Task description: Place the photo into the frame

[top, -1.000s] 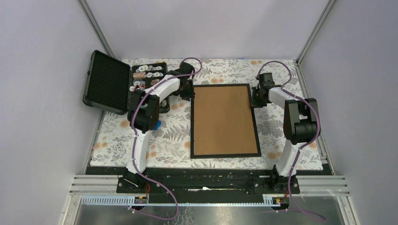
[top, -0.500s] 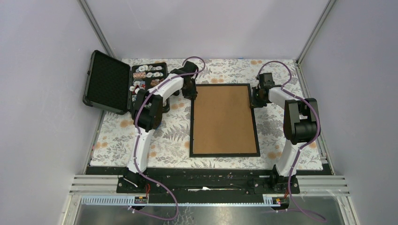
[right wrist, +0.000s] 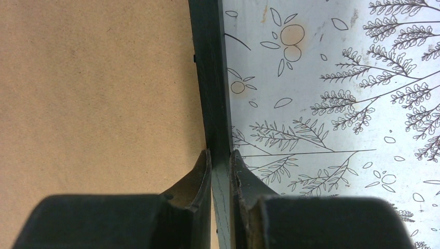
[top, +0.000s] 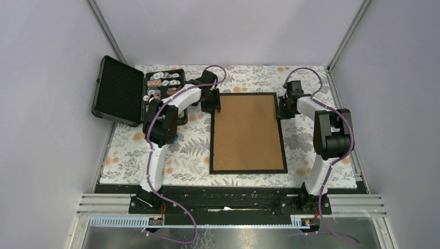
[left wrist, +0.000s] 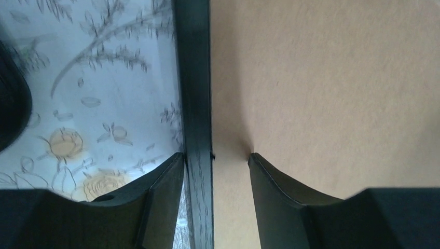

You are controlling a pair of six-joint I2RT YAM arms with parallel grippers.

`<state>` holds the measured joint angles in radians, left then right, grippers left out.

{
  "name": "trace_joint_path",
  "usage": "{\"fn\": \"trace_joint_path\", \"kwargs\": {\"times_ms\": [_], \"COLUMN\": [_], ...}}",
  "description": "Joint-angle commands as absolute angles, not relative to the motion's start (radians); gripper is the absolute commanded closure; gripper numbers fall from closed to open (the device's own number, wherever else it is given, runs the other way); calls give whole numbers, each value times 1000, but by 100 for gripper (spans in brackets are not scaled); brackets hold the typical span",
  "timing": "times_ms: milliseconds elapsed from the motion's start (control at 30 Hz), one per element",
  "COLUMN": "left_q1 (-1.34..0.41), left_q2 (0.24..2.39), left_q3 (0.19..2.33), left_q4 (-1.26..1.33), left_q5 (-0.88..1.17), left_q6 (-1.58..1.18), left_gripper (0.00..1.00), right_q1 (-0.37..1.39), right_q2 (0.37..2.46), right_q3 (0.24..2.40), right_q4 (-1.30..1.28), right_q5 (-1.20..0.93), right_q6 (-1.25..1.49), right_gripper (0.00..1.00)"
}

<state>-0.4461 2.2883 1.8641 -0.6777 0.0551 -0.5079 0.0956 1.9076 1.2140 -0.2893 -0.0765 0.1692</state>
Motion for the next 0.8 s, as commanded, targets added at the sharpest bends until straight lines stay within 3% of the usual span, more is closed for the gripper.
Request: {"fn": "trace_joint_path", "kwargs": {"times_ms": [0, 200, 400, 567, 767], "left_q1": [-401, -367, -350, -339, -341], "left_q2": [2163, 2149, 2143, 2154, 2154], "left_q3": [1766, 1714, 1684, 1698, 1696], "left_q4": [-612, -588, -534, -538, -545], "left_q5": [237, 238, 220, 197, 135], "left_q6": [-558, -554, -573, -574, -557], "left_gripper": [48, 56, 50, 63, 63], "right_q1": [130, 130, 130, 130, 129], "right_q2": [1982, 1982, 1982, 1983, 1982], "right_q3": [1155, 1155, 1154, 1156, 1155], "right_q4": [-396, -393, -393, -390, -391], "right_q5": [-151, -155, -155, -156, -156], "right_q6": [195, 196, 197, 197, 196], "right_gripper": [85, 85, 85, 85, 85]}}
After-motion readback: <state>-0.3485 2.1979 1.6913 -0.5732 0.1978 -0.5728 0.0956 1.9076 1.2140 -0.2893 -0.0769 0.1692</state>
